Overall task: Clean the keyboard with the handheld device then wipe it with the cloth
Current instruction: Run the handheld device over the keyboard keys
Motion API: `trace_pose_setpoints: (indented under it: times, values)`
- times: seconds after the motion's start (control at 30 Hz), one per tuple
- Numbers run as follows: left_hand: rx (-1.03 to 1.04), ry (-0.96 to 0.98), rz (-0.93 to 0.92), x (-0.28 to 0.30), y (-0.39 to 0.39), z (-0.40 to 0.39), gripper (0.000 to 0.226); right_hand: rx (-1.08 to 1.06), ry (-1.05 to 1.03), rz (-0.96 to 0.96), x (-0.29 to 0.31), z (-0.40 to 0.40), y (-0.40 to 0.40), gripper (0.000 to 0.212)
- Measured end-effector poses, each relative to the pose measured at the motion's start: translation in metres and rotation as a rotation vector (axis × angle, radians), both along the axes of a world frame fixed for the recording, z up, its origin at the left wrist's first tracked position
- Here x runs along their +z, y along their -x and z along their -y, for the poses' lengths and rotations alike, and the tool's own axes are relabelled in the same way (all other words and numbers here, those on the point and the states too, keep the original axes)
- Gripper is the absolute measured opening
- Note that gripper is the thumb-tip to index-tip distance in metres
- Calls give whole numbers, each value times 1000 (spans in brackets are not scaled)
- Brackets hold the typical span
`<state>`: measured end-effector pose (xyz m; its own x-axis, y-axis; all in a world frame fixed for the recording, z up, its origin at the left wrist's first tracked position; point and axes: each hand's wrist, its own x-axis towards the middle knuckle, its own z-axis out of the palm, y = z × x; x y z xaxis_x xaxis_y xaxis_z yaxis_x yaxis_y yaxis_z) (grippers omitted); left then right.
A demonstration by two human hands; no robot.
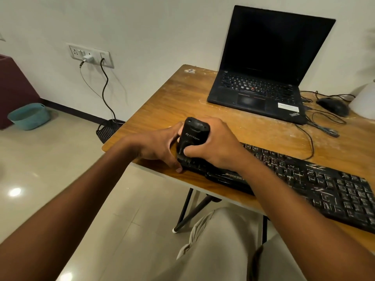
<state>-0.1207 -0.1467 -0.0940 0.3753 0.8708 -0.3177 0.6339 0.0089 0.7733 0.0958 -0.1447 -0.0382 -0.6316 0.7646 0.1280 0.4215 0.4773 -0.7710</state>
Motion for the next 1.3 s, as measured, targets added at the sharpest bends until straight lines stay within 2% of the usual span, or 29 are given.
trace_pose_setpoints:
  times: [0.13, 0.2, 0.27, 0.33, 0.47, 0.53, 0.63, 0.77, 0.83, 1.0, 1.1, 1.2, 1.3]
  values:
    - [2, 16, 10, 0, 0, -1, 143, 70, -1, 193, 8, -8, -17, 32]
    - [0, 46, 25, 2, 0, 0, 146, 72, 50, 320, 16, -14, -36, 34]
    - [0, 41, 27, 2, 0, 0, 146, 71, 60, 370, 22, -18, -49, 32]
    - [2, 39, 26, 2, -1, 1, 145, 45, 41, 306, 23, -18, -51, 29]
    - [19, 28, 4, 3, -1, 2, 140, 21, 31, 39, 14, -9, -27, 32]
    - [12, 16, -15, 4, -1, 4, 137, 61, 31, 0, 7, -5, -15, 32]
    - [6, 30, -6, 5, -3, 4, 139, 98, 7, 102, 3, -7, -21, 32]
    - [22, 63, 19, 4, -2, 2, 142, 92, 87, 301, 14, -15, -55, 36]
    - [27, 60, 25, 3, -2, 2, 142, 77, 63, 333, 20, -18, -64, 35]
    - [23, 37, 14, 5, -3, 3, 141, 26, 46, 32, 13, -10, -35, 37]
    - [20, 11, -4, 3, -2, 3, 135, 74, 36, -25, 0, -2, -14, 35]
    - [13, 27, 13, 3, -3, 3, 142, 113, 6, 99, 0, -3, -25, 33]
    - [17, 51, 35, 4, -2, 3, 143, 115, 60, 284, 12, -10, -53, 32]
